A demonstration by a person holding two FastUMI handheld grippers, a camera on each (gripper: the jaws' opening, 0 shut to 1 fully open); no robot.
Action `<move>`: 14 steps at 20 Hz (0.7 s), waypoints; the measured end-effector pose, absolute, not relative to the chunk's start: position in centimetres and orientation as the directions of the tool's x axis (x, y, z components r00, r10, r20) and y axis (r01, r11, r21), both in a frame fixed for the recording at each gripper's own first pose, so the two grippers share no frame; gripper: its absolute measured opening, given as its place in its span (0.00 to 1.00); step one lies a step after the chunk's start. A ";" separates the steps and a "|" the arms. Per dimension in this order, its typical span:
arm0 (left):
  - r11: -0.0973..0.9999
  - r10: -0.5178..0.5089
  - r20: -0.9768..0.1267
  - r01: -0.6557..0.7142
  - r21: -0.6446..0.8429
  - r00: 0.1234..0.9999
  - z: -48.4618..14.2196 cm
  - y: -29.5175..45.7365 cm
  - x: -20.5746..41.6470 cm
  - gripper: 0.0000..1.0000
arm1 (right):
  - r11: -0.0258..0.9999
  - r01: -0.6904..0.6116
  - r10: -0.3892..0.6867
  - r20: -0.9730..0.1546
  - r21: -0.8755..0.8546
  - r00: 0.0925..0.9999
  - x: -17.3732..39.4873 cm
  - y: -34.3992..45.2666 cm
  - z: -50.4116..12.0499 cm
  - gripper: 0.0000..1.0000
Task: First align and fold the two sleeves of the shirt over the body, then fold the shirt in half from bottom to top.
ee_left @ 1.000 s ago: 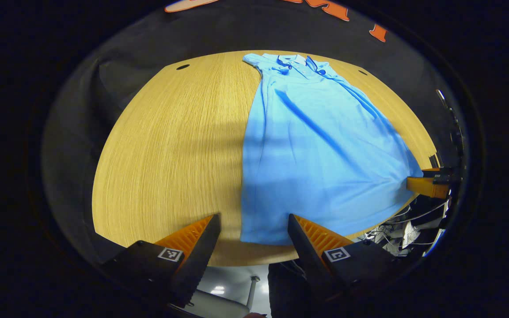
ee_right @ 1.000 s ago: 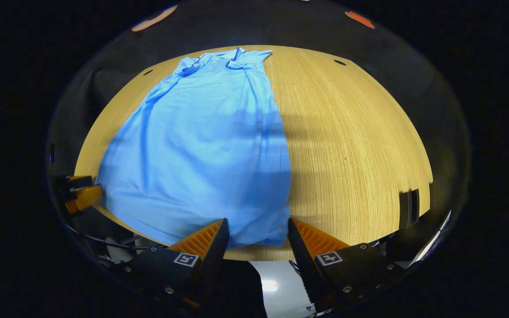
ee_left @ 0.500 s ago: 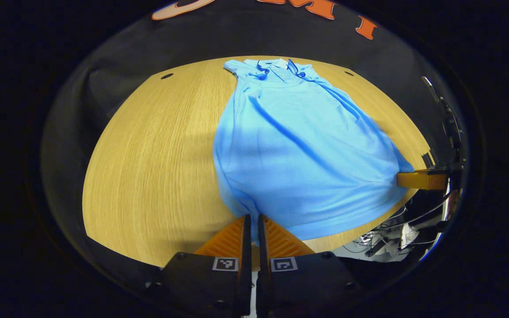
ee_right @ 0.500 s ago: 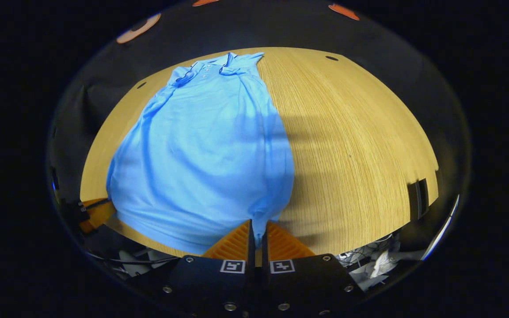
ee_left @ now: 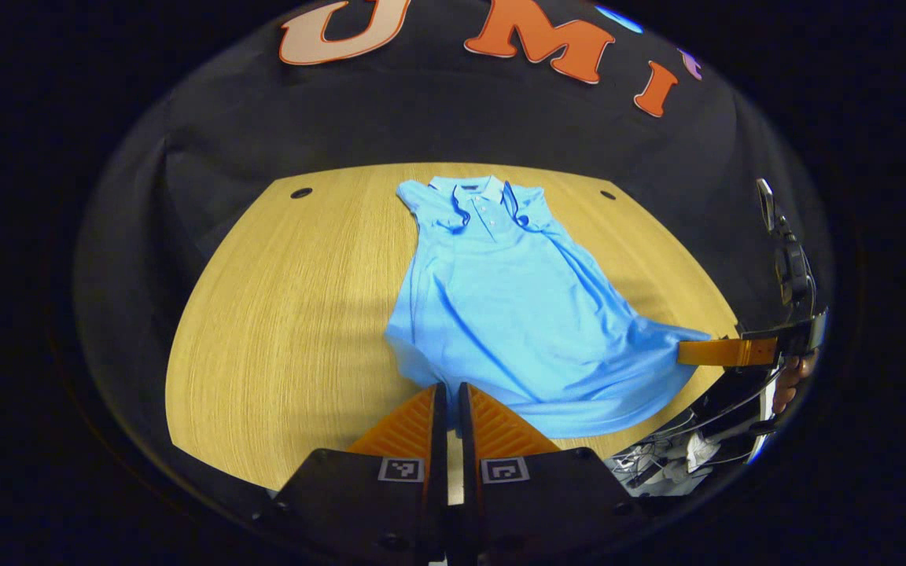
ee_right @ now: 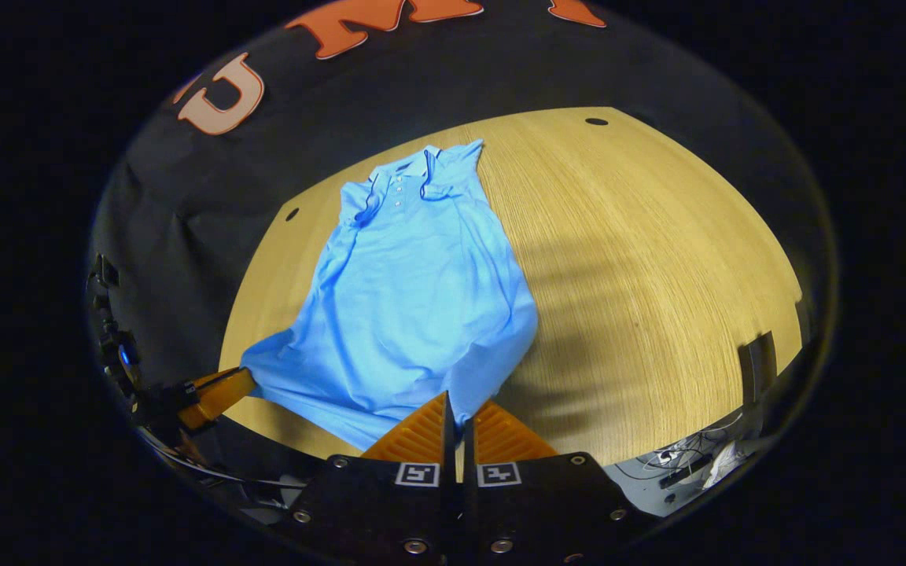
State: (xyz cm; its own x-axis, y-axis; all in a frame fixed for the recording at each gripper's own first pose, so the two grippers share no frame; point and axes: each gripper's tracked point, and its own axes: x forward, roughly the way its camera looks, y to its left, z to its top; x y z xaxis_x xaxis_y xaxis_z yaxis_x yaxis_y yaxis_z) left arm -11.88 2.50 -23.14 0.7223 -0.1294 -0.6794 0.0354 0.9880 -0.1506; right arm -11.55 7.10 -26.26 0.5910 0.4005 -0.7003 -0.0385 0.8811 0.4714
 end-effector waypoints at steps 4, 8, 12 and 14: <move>0.985 -0.139 -0.630 0.044 -0.164 0.764 -19.8 2.9 -8.6 0.13 | 0.866 -0.052 0.414 -0.654 0.498 0.633 -8.4 6.7 -23.0 0.03; 0.986 -0.137 -0.587 0.053 -0.158 0.797 -16.9 3.8 -4.6 0.13 | 0.856 -0.049 0.408 -0.614 0.514 0.676 -4.9 6.3 -19.8 0.03; 0.985 -0.142 -0.553 0.062 -0.162 0.821 -14.6 4.6 -0.1 0.13 | 0.863 -0.066 0.392 -0.580 0.501 0.714 -0.5 5.4 -16.7 0.03; 0.984 -0.146 -0.542 0.066 -0.164 0.828 -13.7 4.9 2.2 0.13 | 0.863 -0.072 0.389 -0.565 0.500 0.728 1.6 5.2 -15.3 0.03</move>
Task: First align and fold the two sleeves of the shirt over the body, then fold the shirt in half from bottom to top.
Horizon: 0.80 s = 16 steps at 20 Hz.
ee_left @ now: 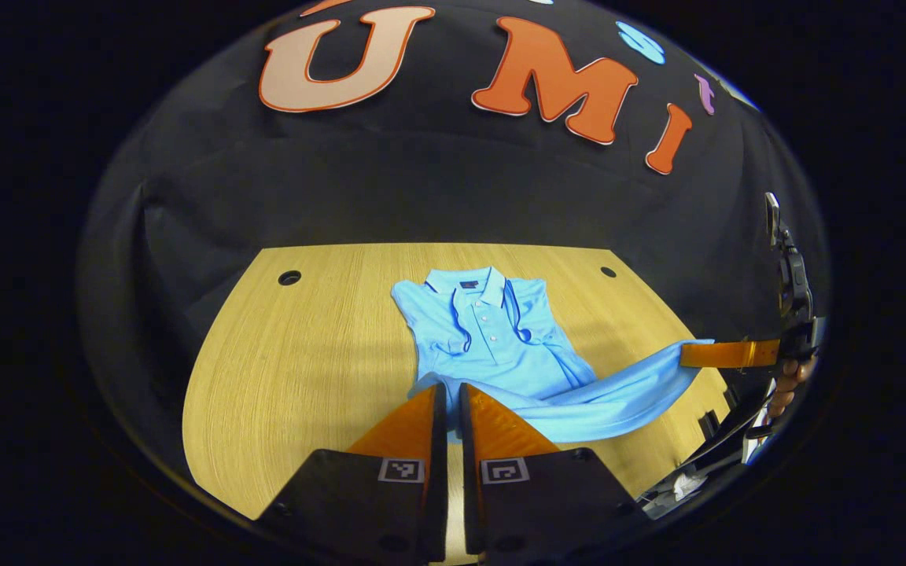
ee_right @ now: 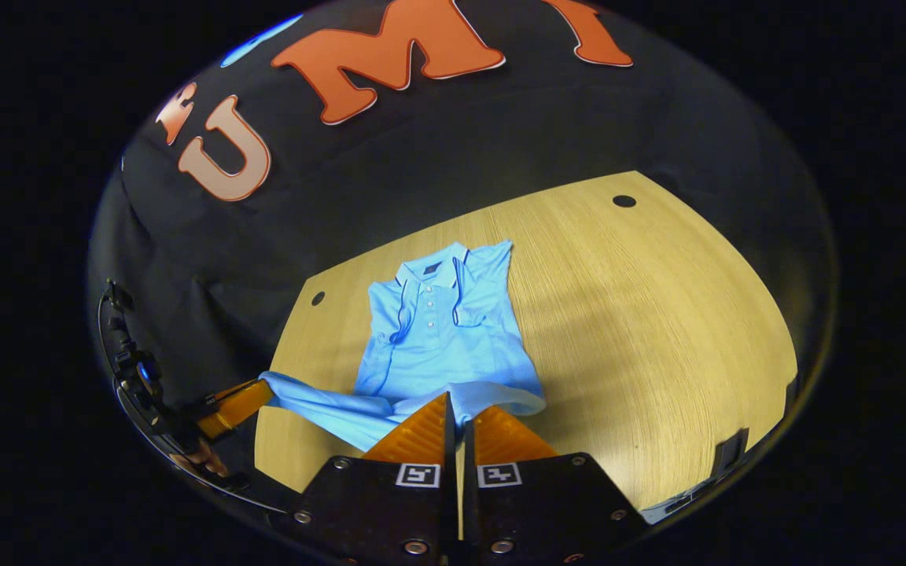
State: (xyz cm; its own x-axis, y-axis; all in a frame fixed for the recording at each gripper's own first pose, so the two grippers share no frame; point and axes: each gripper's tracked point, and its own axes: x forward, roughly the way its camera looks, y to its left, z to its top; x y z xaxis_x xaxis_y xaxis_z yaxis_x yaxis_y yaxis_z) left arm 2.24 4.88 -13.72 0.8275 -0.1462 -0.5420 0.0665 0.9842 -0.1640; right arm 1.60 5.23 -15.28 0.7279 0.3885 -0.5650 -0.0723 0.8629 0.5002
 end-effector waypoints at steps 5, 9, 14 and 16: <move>0.984 -0.150 -0.512 0.080 -0.157 0.846 -12.2 6.0 8.9 0.13 | 0.865 -0.054 0.364 -0.550 0.499 0.752 7.8 5.1 -13.4 0.03; 0.983 -0.151 -0.493 0.079 -0.164 0.857 -11.7 7.6 14.6 0.12 | 0.868 -0.040 0.350 -0.552 0.494 0.757 12.7 5.7 -13.0 0.03; 0.982 -0.154 -0.486 0.077 -0.175 0.860 -12.4 9.7 22.1 0.13 | 0.878 -0.029 0.329 -0.558 0.478 0.762 20.3 6.5 -13.0 0.03; 0.981 -0.155 -0.486 0.078 -0.175 0.860 -13.1 10.3 24.9 0.13 | 0.887 -0.022 0.311 -0.562 0.461 0.766 23.1 6.6 -13.5 0.02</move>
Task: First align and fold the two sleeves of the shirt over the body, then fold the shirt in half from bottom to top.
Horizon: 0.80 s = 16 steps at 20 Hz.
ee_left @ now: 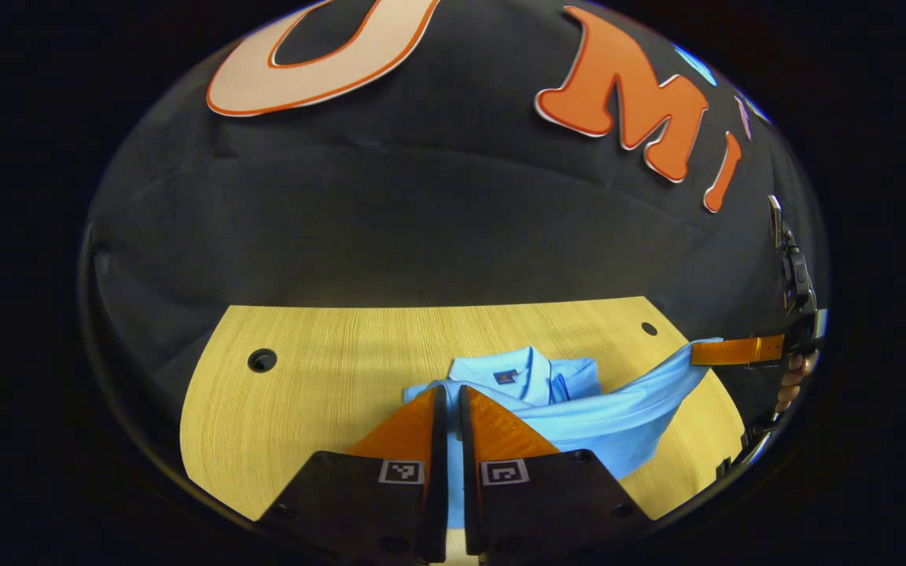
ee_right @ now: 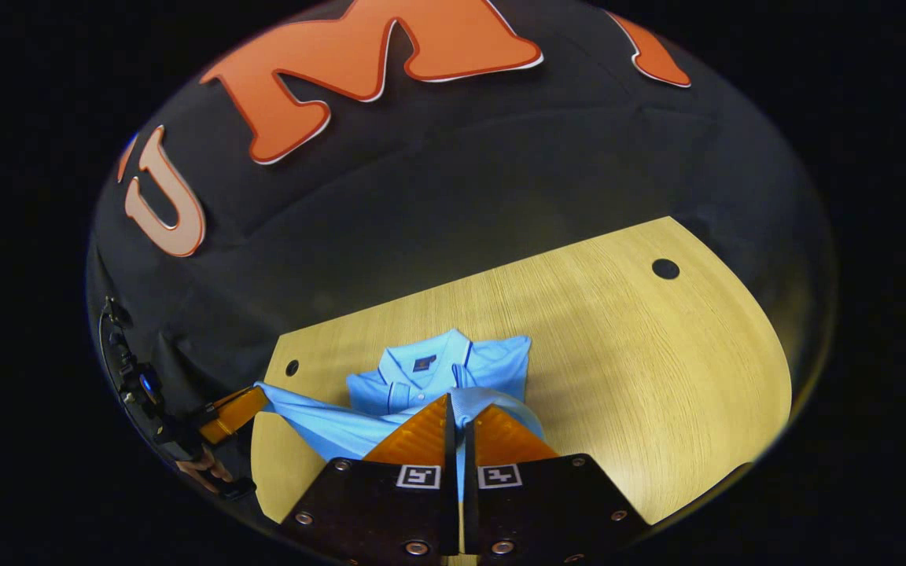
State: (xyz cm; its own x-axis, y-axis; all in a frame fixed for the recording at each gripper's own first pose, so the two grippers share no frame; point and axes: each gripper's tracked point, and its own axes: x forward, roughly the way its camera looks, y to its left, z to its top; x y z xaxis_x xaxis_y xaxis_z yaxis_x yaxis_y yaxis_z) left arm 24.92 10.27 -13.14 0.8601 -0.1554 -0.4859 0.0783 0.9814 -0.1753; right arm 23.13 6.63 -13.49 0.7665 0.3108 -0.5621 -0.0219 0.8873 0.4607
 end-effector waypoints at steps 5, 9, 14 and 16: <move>0.984 -0.150 -0.494 0.079 -0.160 0.857 -16.0 11.2 31.4 0.13 | 0.894 0.017 0.285 -0.599 0.447 0.749 29.6 6.3 -16.7 0.03; 0.986 -0.131 -0.518 0.054 -0.161 0.845 -19.2 12.1 35.0 0.13 | 0.889 0.046 0.280 -0.621 0.455 0.732 33.4 6.5 -19.6 0.03; 0.993 -0.063 -0.543 -0.001 -0.116 0.837 -20.9 13.8 35.7 0.35 | 0.870 0.086 0.285 -0.639 0.485 0.714 34.8 6.7 -21.2 0.35; 0.990 -0.068 -0.540 -0.011 -0.142 0.839 -20.3 14.0 34.9 0.63 | 0.885 0.069 0.268 -0.626 0.460 0.732 34.8 6.2 -20.6 0.59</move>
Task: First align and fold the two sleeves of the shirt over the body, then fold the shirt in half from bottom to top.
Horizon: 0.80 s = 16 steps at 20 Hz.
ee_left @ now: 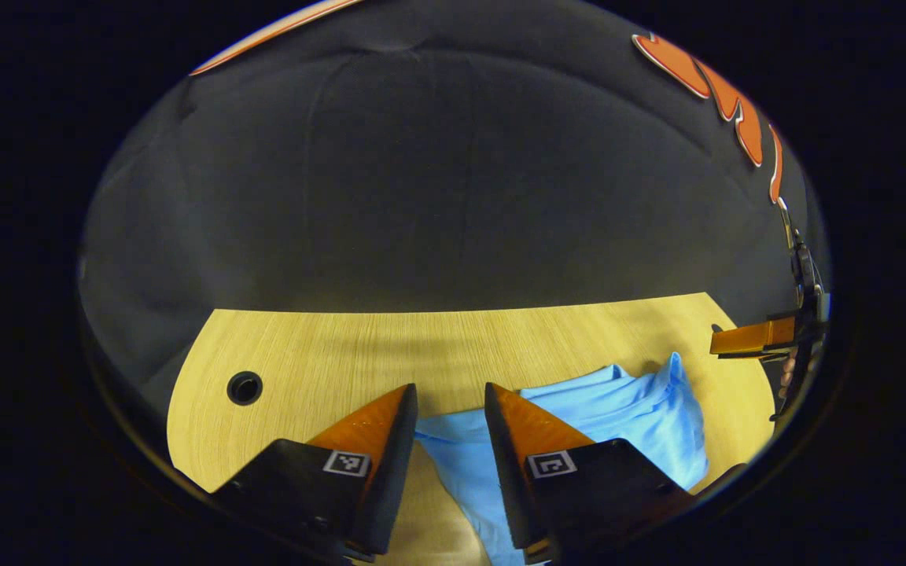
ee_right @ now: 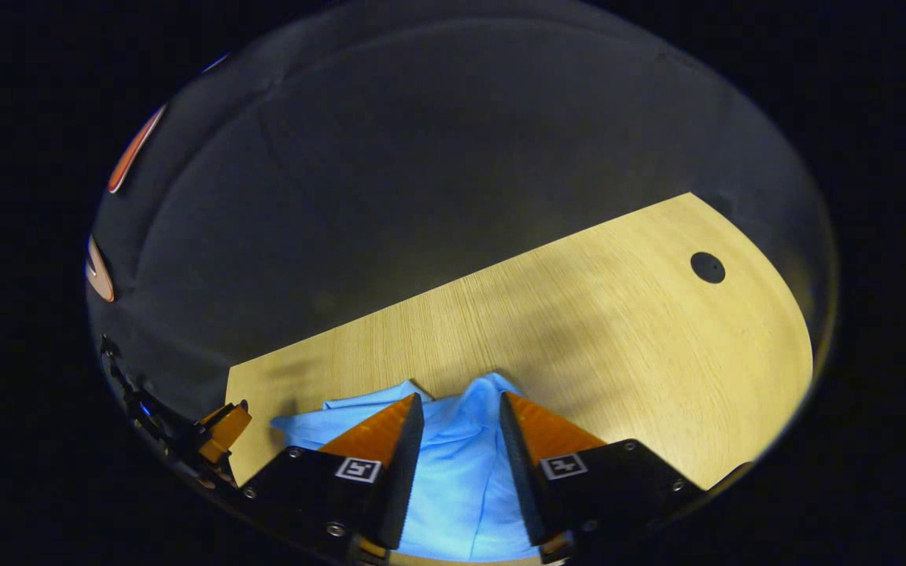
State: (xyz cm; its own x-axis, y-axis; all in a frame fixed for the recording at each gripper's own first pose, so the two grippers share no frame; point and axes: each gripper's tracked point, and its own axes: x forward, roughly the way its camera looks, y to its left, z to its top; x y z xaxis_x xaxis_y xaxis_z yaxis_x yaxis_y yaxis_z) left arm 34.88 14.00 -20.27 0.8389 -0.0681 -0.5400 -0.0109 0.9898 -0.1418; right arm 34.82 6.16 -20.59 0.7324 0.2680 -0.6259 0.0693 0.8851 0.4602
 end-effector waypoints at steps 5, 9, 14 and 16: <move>0.989 -0.051 -0.502 -0.028 -0.148 0.864 -16.4 13.7 31.2 0.83 | 0.927 0.008 0.224 -0.573 0.374 0.788 33.0 4.0 -17.3 0.87; 0.991 -0.042 -0.461 -0.021 -0.132 0.887 -12.0 11.9 26.4 0.98 | 0.949 -0.044 0.208 -0.515 0.313 0.831 31.2 3.1 -15.5 0.95; 0.993 -0.029 -0.392 -0.018 -0.116 0.920 -6.8 8.7 19.8 0.98 | 0.959 -0.109 0.213 -0.413 0.262 0.885 26.2 1.3 -11.2 0.97; 0.994 -0.007 -0.341 -0.030 -0.103 0.940 -4.6 7.5 16.9 0.98 | 0.962 -0.127 0.212 -0.369 0.243 0.905 24.1 0.6 -9.6 0.98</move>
State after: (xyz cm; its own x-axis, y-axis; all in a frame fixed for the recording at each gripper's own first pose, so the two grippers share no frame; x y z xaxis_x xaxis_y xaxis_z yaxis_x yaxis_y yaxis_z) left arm 16.89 7.54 -4.62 0.9399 -0.0071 -0.3414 -0.0298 0.9943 -0.1027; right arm 24.10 0.65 -9.64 0.9049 0.2125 -0.3688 -0.1267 0.9617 0.2431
